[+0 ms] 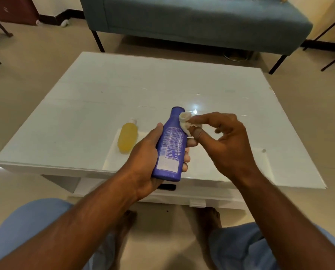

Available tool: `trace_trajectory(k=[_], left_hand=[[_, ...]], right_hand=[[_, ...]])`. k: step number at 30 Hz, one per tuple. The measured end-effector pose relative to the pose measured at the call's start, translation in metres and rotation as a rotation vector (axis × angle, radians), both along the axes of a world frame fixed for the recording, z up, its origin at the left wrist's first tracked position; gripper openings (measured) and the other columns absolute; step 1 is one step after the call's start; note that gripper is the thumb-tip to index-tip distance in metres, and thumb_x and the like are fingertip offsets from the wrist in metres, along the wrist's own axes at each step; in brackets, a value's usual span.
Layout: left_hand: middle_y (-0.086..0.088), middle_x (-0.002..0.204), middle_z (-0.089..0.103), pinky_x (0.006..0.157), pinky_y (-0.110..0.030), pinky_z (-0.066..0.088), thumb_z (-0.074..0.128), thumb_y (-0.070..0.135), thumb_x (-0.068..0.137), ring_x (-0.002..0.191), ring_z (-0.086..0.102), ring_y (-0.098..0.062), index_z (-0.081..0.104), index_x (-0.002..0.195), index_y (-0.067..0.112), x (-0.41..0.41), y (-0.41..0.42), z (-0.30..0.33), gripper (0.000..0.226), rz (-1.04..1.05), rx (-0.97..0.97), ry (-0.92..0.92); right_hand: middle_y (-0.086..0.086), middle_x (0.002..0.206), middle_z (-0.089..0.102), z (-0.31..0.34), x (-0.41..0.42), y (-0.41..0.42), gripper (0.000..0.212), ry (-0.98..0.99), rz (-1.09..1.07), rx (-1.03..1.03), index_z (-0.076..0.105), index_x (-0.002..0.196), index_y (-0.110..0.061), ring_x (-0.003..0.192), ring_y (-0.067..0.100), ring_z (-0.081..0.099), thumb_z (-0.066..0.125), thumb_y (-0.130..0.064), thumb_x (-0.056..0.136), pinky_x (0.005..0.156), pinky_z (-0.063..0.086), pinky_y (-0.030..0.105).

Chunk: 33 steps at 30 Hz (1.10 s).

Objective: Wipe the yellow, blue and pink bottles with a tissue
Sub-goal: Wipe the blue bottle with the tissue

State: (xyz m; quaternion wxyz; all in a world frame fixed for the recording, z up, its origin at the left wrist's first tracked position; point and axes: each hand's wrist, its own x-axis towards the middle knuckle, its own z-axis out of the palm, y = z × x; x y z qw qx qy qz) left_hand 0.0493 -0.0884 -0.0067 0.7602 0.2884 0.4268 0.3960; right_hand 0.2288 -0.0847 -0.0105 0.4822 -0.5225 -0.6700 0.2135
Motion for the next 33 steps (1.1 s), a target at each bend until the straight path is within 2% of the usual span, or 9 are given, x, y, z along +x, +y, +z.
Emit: trace_trajectory(k=[4, 9, 13, 16, 19, 23, 26, 29, 33], left_hand=[[-0.006, 0.083, 0.076, 0.059, -0.033, 0.060, 0.041, 0.045, 0.101, 0.065, 0.071, -0.020, 0.065, 0.101, 0.020, -0.005, 0.004, 0.000, 0.035, 0.072, 0.080, 0.008], [-0.007, 0.077, 0.075, 0.060, -0.033, 0.060, 0.040, 0.048, 0.101, 0.064, 0.072, -0.021, 0.064, 0.102, 0.018, 0.001, 0.001, 0.000, 0.039, 0.040, 0.103, 0.114], [-0.013, 0.112, 0.074, 0.089, -0.047, 0.057, 0.045, 0.047, 0.099, 0.102, 0.070, -0.035, 0.060, 0.122, 0.017, -0.001, 0.009, 0.001, 0.041, 0.189, 0.072, 0.097], [-0.010, 0.094, 0.076, 0.071, -0.039, 0.061, 0.040, 0.051, 0.099, 0.080, 0.074, -0.029, 0.061, 0.114, 0.017, 0.000, 0.008, -0.004, 0.043, 0.109, 0.108, 0.188], [-0.006, 0.076, 0.074, 0.059, -0.031, 0.061, 0.039, 0.051, 0.099, 0.063, 0.071, -0.021, 0.062, 0.104, 0.018, 0.005, 0.005, -0.005, 0.040, 0.051, 0.110, 0.188], [-0.007, 0.100, 0.077, 0.081, -0.041, 0.059, 0.041, 0.047, 0.100, 0.085, 0.072, -0.026, 0.065, 0.113, 0.019, 0.003, 0.010, -0.001, 0.039, 0.176, 0.096, 0.102], [-0.009, 0.087, 0.077, 0.074, -0.040, 0.058, 0.041, 0.053, 0.099, 0.075, 0.071, -0.025, 0.066, 0.110, 0.018, 0.005, 0.006, -0.007, 0.044, 0.069, 0.109, 0.200], [-0.011, 0.080, 0.074, 0.070, -0.039, 0.058, 0.040, 0.056, 0.097, 0.068, 0.069, -0.024, 0.065, 0.109, 0.017, 0.013, -0.001, -0.009, 0.048, -0.045, 0.081, 0.237], [-0.009, 0.092, 0.077, 0.082, -0.045, 0.057, 0.043, 0.045, 0.101, 0.081, 0.071, -0.024, 0.067, 0.105, 0.018, 0.008, 0.007, -0.003, 0.036, 0.179, 0.069, 0.068]], right_hand=[[-0.018, 0.099, 0.070, -0.005, -0.010, -0.015, 0.012, 0.065, 0.199, -0.002, 0.065, 0.094, -0.038, 0.093, 0.015, 0.069, 0.074, -0.032, 0.087, 0.073, 0.055, 0.015], [-0.010, 0.102, 0.073, -0.005, -0.006, -0.005, 0.012, 0.182, 0.094, -0.040, 0.068, 0.103, -0.022, 0.100, 0.013, 0.072, 0.071, -0.024, 0.092, 0.083, 0.059, 0.017], [-0.005, 0.106, 0.071, -0.011, -0.020, -0.017, 0.025, 0.139, 0.212, -0.115, 0.065, 0.103, -0.023, 0.105, 0.016, 0.072, 0.077, -0.034, 0.085, 0.079, 0.063, 0.021], [-0.012, 0.101, 0.070, -0.009, -0.018, -0.012, 0.020, 0.125, 0.112, -0.135, 0.064, 0.101, -0.030, 0.101, 0.014, 0.072, 0.073, -0.039, 0.087, 0.079, 0.064, 0.024], [-0.006, 0.104, 0.072, -0.006, -0.013, -0.007, 0.025, 0.187, 0.045, -0.135, 0.067, 0.108, -0.019, 0.099, 0.018, 0.072, 0.072, -0.036, 0.090, 0.080, 0.064, 0.028], [-0.003, 0.100, 0.071, -0.012, -0.028, -0.023, 0.020, 0.024, 0.207, -0.086, 0.067, 0.100, -0.022, 0.094, 0.012, 0.068, 0.079, -0.025, 0.084, 0.075, 0.052, 0.011], [-0.004, 0.101, 0.072, -0.011, -0.026, -0.015, 0.018, 0.023, 0.092, -0.021, 0.070, 0.104, -0.019, 0.094, 0.014, 0.068, 0.080, -0.016, 0.089, 0.079, 0.055, 0.018], [-0.005, 0.108, 0.070, -0.002, -0.015, -0.005, 0.019, 0.130, -0.059, -0.050, 0.069, 0.110, -0.021, 0.099, 0.013, 0.070, 0.078, -0.022, 0.094, 0.083, 0.060, 0.020], [-0.002, 0.101, 0.070, -0.009, -0.028, -0.023, 0.022, 0.055, 0.146, -0.104, 0.072, 0.101, -0.014, 0.098, 0.012, 0.070, 0.085, -0.021, 0.085, 0.075, 0.055, 0.012]])
